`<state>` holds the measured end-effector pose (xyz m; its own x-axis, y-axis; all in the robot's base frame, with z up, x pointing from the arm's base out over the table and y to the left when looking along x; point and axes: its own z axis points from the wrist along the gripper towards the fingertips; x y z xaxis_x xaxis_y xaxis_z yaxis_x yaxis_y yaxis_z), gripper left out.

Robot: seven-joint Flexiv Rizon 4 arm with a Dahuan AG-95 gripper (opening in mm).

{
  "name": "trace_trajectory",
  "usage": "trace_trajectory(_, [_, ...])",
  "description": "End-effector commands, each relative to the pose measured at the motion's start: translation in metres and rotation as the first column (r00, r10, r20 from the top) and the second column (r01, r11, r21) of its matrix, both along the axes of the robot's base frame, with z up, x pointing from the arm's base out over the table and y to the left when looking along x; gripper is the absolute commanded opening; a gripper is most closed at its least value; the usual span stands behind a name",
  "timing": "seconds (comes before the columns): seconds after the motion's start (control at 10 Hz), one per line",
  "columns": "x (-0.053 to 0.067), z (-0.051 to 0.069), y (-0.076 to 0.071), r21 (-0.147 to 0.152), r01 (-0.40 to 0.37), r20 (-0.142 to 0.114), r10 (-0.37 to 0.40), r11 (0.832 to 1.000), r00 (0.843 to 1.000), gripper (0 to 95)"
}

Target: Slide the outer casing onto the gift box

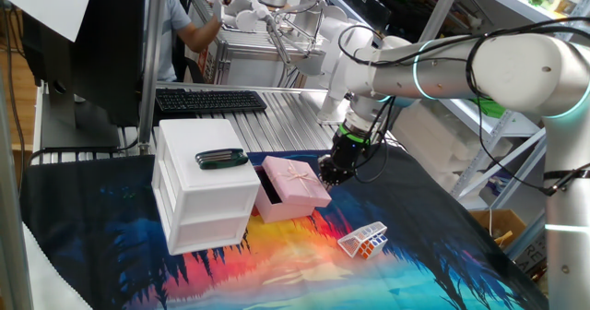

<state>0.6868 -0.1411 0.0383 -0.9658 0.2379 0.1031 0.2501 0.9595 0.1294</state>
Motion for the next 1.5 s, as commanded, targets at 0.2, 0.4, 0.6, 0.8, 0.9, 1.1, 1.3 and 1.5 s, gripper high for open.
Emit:
trace_trajectory(0.2, [-0.002, 0.004, 0.007, -0.017, 0.016, -0.002, -0.016, 1.000, 1.000, 0.0])
trace_trajectory(0.4, [-0.006, 0.008, 0.013, -0.036, 0.025, -0.001, -0.025, 0.999, 1.000, 0.0])
trace_trajectory(0.6, [-0.008, 0.010, 0.017, -0.048, 0.032, 0.002, -0.032, 0.998, 0.999, 0.0])
trace_trajectory(0.8, [-0.010, 0.013, 0.021, -0.061, 0.037, 0.007, -0.037, 0.997, 0.999, 0.0])
trace_trajectory(0.9, [-0.012, 0.015, 0.025, -0.069, 0.043, 0.007, -0.043, 0.997, 0.999, 0.0])
trace_trajectory(1.1, [-0.015, 0.018, 0.032, -0.089, 0.049, 0.009, -0.048, 0.995, 0.999, 0.0])
trace_trajectory(1.3, [-0.017, 0.019, 0.035, -0.100, 0.049, 0.011, -0.048, 0.994, 0.999, 0.0])
trace_trajectory(1.5, [-0.016, 0.018, 0.035, -0.105, 0.053, 0.015, -0.052, 0.993, 0.999, 0.0])
